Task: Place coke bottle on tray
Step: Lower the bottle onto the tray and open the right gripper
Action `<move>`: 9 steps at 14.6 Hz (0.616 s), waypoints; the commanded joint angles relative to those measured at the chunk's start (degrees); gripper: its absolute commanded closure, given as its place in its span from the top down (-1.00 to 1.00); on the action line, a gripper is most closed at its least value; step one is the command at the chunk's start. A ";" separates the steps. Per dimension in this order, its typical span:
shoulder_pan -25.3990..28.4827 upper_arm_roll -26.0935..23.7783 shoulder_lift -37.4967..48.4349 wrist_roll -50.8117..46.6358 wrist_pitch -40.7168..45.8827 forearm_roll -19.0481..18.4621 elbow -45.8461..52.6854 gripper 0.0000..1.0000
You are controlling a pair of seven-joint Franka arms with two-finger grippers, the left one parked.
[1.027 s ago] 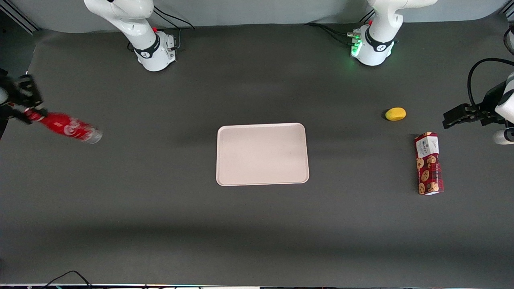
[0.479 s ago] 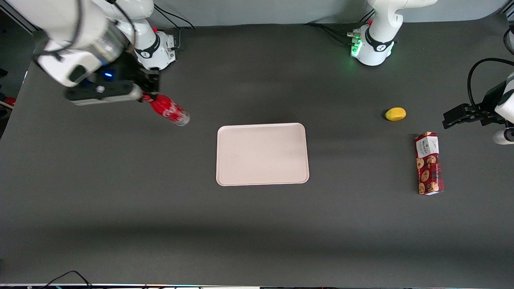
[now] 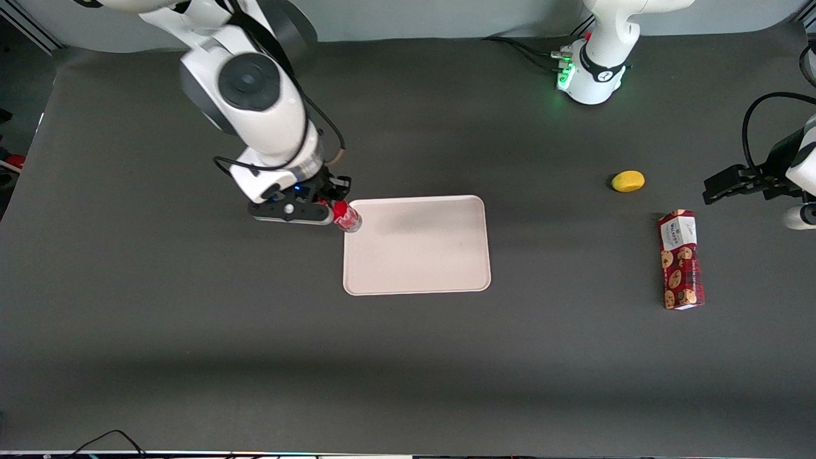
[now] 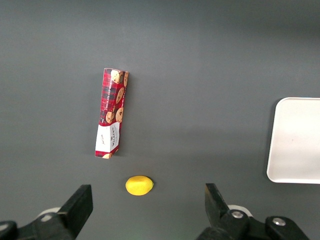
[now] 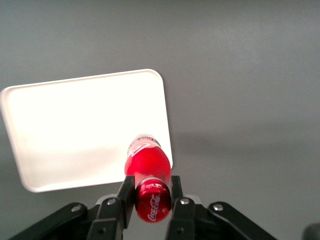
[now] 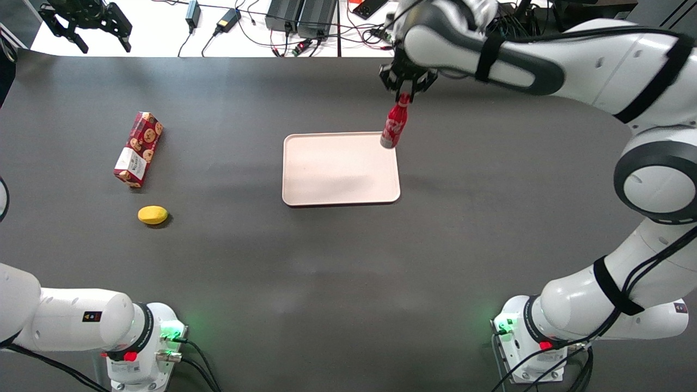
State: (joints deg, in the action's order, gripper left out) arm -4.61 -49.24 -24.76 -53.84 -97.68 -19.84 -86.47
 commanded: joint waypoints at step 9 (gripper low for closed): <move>3.03 -4.38 -12.33 -20.25 -5.85 -18.73 -4.41 -1.00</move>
State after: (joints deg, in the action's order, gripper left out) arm -1.52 -52.62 -36.78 -70.61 -102.64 -35.62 -90.08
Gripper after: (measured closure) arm 0.665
